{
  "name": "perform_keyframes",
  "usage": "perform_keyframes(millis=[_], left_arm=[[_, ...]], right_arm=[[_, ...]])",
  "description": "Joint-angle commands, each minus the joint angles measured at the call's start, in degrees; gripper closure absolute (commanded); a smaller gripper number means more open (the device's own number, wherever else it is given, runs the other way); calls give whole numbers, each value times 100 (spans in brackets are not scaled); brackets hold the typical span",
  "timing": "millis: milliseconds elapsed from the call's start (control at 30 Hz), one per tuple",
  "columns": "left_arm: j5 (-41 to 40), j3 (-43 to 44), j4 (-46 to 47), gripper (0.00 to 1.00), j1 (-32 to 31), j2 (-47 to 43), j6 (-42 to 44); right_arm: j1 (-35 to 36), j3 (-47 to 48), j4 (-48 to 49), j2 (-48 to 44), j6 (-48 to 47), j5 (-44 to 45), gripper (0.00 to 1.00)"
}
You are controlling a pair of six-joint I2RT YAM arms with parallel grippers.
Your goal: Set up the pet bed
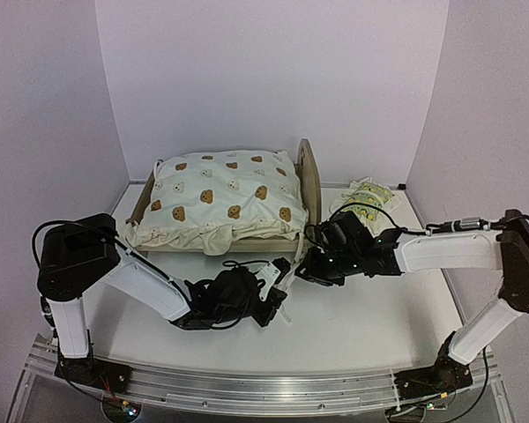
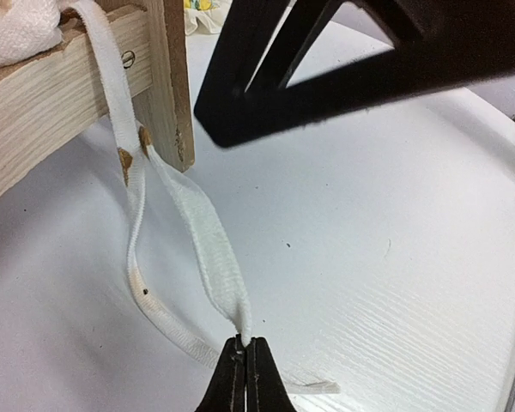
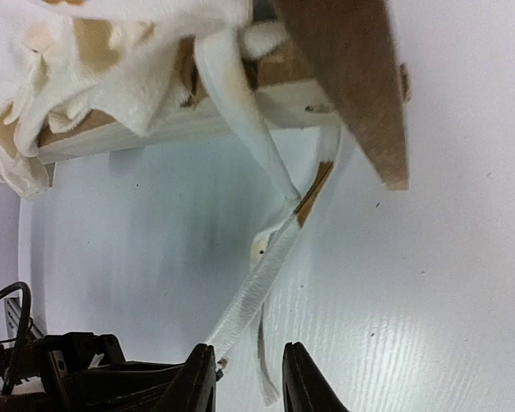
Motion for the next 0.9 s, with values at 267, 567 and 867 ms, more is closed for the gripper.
perform_keyframes(millis=[267, 567, 867], left_arm=[[-195, 589, -1062, 100, 376, -437, 177], [192, 1080, -1390, 100, 991, -97, 366], [255, 1491, -1475, 100, 1060, 354, 496]], right_arm=[[-15, -654, 354, -632, -345, 675, 62], [-12, -802, 1333, -219, -413, 483, 61], [-2, -735, 2262, 219, -762, 615, 61]])
